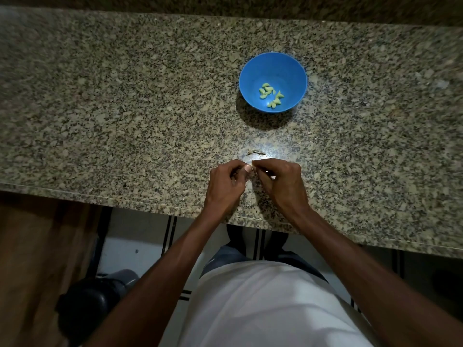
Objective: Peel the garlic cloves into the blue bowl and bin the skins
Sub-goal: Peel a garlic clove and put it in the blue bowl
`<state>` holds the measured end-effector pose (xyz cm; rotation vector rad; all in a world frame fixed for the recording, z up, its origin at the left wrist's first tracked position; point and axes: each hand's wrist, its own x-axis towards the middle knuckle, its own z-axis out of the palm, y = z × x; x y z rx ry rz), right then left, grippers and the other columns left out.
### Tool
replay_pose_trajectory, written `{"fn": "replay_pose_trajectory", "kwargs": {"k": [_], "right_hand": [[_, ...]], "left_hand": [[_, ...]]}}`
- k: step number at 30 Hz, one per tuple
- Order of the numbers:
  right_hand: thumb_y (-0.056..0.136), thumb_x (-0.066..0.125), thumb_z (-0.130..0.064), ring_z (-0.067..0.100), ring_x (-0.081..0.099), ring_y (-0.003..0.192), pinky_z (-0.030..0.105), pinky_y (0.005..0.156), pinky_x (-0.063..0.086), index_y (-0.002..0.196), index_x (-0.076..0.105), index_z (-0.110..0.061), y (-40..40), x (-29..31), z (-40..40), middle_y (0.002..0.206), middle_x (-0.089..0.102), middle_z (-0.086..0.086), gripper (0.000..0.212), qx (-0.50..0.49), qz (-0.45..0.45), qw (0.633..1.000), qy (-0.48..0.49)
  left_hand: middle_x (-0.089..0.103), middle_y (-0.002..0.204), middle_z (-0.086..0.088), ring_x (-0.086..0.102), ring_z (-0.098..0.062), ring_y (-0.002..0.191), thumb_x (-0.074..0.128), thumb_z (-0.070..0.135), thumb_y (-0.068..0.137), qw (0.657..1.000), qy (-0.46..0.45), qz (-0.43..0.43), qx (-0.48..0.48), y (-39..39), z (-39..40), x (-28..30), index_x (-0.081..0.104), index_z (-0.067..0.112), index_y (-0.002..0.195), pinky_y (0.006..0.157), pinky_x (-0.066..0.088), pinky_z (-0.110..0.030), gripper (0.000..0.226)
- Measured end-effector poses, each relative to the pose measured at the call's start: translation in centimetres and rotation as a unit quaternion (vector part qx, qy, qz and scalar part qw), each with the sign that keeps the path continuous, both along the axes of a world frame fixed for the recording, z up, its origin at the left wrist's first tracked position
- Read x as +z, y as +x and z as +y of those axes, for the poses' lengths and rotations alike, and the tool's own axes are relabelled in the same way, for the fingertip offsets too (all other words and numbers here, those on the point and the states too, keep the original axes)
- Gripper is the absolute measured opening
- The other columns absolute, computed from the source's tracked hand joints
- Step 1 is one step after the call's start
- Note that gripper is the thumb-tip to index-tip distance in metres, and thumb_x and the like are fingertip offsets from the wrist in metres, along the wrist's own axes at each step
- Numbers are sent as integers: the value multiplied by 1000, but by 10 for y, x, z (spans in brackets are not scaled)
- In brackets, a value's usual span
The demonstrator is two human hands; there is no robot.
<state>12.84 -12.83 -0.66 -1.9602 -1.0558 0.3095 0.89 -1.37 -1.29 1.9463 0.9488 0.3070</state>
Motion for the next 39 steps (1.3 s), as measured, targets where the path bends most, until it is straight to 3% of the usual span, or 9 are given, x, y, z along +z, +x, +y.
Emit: {"fn": "replay_pose_trajectory", "kwargs": {"k": [3, 7, 15, 21, 25, 28, 33, 37, 39], "right_hand": [[93, 76, -3, 16, 76, 84, 25, 75, 62, 108, 80, -4, 0, -2, -1, 99, 81, 8, 15, 21, -18, 1000, -1], [96, 72, -3, 11, 72, 85, 17, 75, 58, 104, 77, -5, 3, -1, 2, 98, 78, 5, 10, 40, 21, 999, -13], [103, 62, -13, 14, 65, 86, 40, 73, 58, 102, 63, -15, 4, -9, 7, 96, 65, -1, 3, 67, 75, 993, -67], [108, 52, -20, 12, 53, 86, 23, 69, 41, 105, 54, -16, 0, -12, 5, 99, 56, 0, 5, 88, 85, 987, -106], [108, 54, -23, 10, 62, 89, 23, 73, 50, 104, 59, -16, -6, -11, 4, 99, 63, -2, 9, 43, 139, 985, -95], [104, 64, -24, -1, 69, 88, 14, 74, 54, 104, 68, -17, -7, -9, 2, 96, 73, -8, 9, -25, 211, 975, -70], [99, 72, -23, 0, 69, 90, 17, 76, 56, 102, 74, -17, -1, -7, -2, 99, 72, -7, 7, -44, 197, 978, -57], [97, 75, -26, 5, 70, 94, 26, 80, 60, 97, 77, -22, 1, -8, -2, 101, 71, -7, 4, -22, 187, 981, -56], [96, 75, -25, 6, 72, 94, 29, 82, 61, 98, 79, -21, 2, -8, -3, 99, 75, -8, 6, -36, 228, 971, -56]], "left_hand": [[74, 81, 6, 68, -4, 75, 65, 25, 102, 1000, 4, -4, 4, 0, -3, 0, 78, 14, 100, 66, 55, -28, 17], [72, 79, 10, 68, -2, 73, 64, 23, 103, 1000, 0, -2, 6, -4, -2, -4, 78, 16, 99, 63, 51, -23, 16], [75, 81, 9, 70, -8, 77, 65, 31, 102, 1000, -26, 4, 10, -7, 1, -8, 78, 20, 98, 64, 55, -32, 17], [75, 82, 8, 70, -8, 78, 66, 27, 102, 999, -36, -4, 13, -7, -1, -10, 78, 19, 98, 62, 48, -19, 16], [76, 83, 6, 72, -9, 78, 66, 24, 102, 995, -85, -14, 51, -3, -6, -11, 78, 17, 101, 68, 55, -22, 15], [78, 83, 2, 74, -9, 78, 66, 21, 102, 985, -139, -32, 93, 2, -9, -7, 78, 14, 104, 72, 61, -27, 13], [79, 89, -8, 72, -13, 79, 68, 27, 102, 956, -257, -79, 114, 8, -11, -4, 78, 9, 104, 72, 58, -26, 21], [79, 86, -4, 73, -10, 77, 73, 26, 98, 948, -286, -70, 121, 8, -7, -4, 77, 9, 105, 68, 56, -23, 19], [78, 82, -2, 71, -8, 73, 71, 23, 99, 947, -294, -66, 106, 7, -4, -6, 77, 8, 106, 66, 55, -22, 17]]}}
